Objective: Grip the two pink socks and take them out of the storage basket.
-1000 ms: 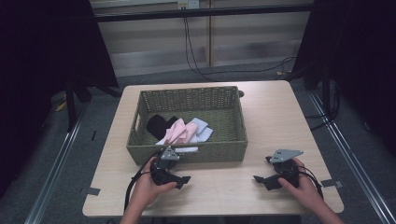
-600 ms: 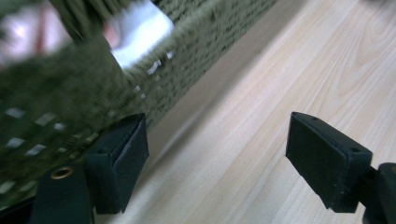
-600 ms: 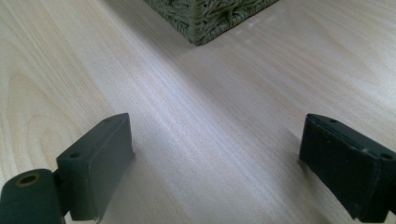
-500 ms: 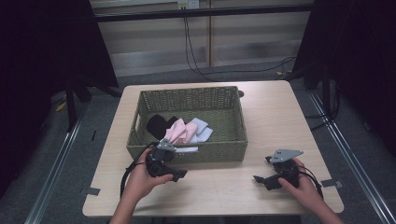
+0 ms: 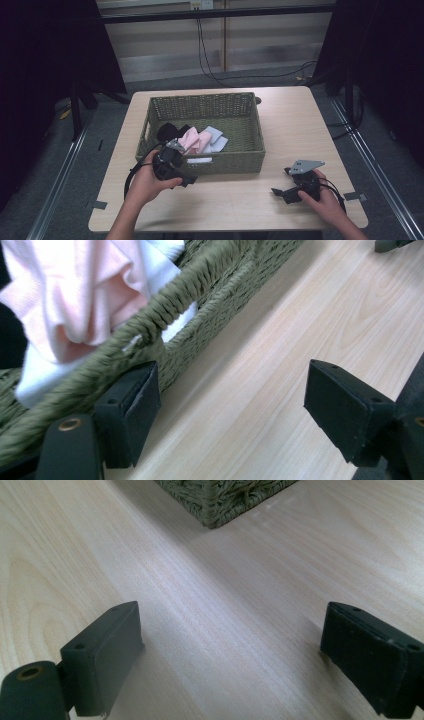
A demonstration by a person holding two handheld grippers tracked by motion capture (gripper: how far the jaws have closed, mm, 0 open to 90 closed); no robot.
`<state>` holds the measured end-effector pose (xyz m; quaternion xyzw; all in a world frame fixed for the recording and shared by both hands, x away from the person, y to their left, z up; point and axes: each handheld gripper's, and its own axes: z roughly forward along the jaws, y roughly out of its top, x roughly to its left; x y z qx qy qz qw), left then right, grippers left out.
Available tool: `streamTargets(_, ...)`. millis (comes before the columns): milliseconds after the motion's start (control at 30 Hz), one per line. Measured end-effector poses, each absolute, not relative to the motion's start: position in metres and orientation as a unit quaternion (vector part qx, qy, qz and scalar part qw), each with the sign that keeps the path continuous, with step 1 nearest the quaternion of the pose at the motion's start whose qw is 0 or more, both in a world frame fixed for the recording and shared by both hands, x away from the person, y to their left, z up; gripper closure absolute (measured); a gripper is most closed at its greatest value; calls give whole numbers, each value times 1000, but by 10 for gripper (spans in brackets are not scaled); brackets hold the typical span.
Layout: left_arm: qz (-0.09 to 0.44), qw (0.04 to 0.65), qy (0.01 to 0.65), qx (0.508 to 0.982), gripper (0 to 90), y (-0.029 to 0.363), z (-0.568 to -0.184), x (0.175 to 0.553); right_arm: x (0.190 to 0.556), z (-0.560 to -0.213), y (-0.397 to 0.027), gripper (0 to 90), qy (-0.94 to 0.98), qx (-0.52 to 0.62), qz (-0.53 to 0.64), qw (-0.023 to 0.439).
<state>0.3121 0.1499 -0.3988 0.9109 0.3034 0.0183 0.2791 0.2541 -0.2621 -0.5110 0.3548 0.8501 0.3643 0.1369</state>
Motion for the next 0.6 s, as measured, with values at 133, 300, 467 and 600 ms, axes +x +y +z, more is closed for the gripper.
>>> streamTargets(133,18,277,299,913,224,149,-390,313,254,-511,-262,89,850,355,364,136)
streamTargets(300,8,279,295,914,229,148,-379,317,254,-511,-262,89,850,354,364,137)
streamTargets(467,5,286,295,912,228,146,-369,319,254,-511,-262,89,850,355,364,137)
streamTargets(600,1,284,290,914,228,145,-359,320,254,-511,-262,89,850,354,364,137)
